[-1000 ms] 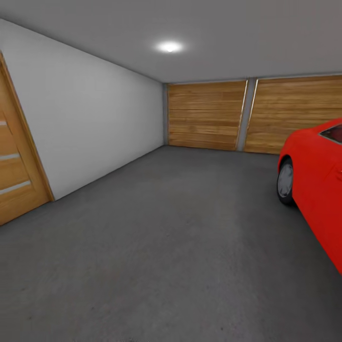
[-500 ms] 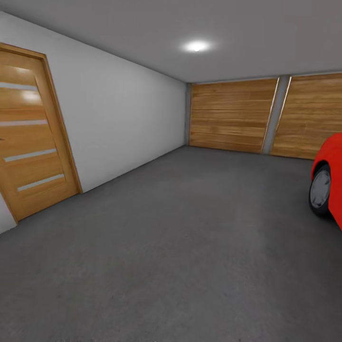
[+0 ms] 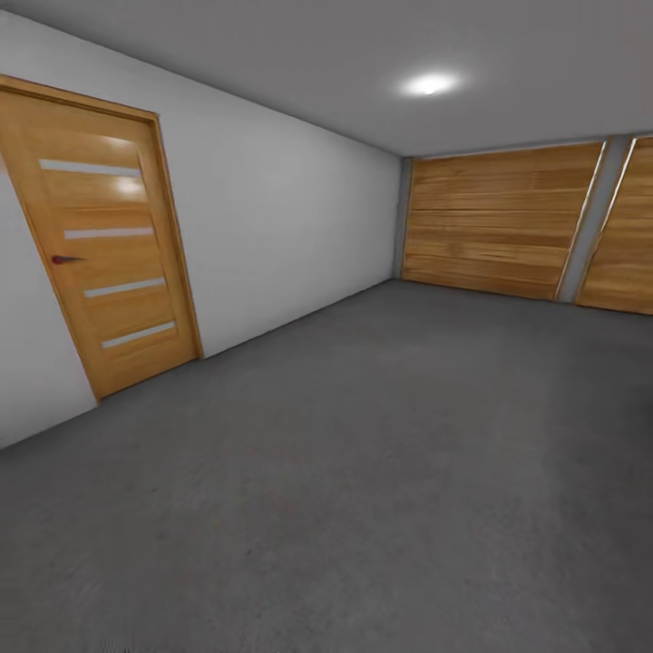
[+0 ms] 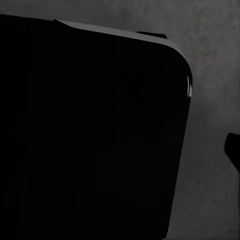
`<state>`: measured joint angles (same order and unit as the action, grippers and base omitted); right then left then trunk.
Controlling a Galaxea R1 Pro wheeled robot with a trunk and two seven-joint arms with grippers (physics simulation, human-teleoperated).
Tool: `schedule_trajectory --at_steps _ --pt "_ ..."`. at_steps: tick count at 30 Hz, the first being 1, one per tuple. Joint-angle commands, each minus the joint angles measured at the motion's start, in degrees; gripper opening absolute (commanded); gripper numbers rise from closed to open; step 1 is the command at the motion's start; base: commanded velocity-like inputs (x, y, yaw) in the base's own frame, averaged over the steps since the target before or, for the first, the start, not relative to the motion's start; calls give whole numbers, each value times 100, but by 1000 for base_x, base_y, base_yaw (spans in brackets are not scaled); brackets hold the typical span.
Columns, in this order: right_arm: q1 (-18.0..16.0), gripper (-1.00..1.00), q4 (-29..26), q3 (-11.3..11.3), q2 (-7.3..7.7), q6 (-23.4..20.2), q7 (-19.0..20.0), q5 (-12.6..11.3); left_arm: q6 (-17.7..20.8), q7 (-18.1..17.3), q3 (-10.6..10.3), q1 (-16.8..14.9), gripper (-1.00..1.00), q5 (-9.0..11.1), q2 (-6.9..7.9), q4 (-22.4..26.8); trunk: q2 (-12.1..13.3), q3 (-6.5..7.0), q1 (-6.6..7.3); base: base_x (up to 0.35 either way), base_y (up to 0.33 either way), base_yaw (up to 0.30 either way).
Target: Move the two storage containers from the living room to the garage. In the garage, place one container on the floor and stack the other container on top of it (either order is fine).
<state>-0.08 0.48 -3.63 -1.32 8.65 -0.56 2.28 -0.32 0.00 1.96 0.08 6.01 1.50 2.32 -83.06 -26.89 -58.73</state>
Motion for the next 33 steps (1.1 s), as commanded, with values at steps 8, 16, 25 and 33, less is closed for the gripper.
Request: schedule_trajectory --at_steps 8,16,25,33 --pt "-1 100 5 -32 0 22 -6 18 -3 0 14 1 100 49 -1 5 -2 -3 0 0 0 300" --pt "-1 100 5 -35 1 22 -6 20 -3 -5 33 1 100 53 -35 7 -2 -3 0 0 0 300" --pt "-1 100 5 -34 0 15 -6 18 -5 -9 13 1 100 52 -42 0 -2 -3 0 0 0 300" --pt "-1 100 5 -32 -2 14 -3 18 -4 -9 -19 1 100 32 -45 -2 -2 -3 0 105 0 300"
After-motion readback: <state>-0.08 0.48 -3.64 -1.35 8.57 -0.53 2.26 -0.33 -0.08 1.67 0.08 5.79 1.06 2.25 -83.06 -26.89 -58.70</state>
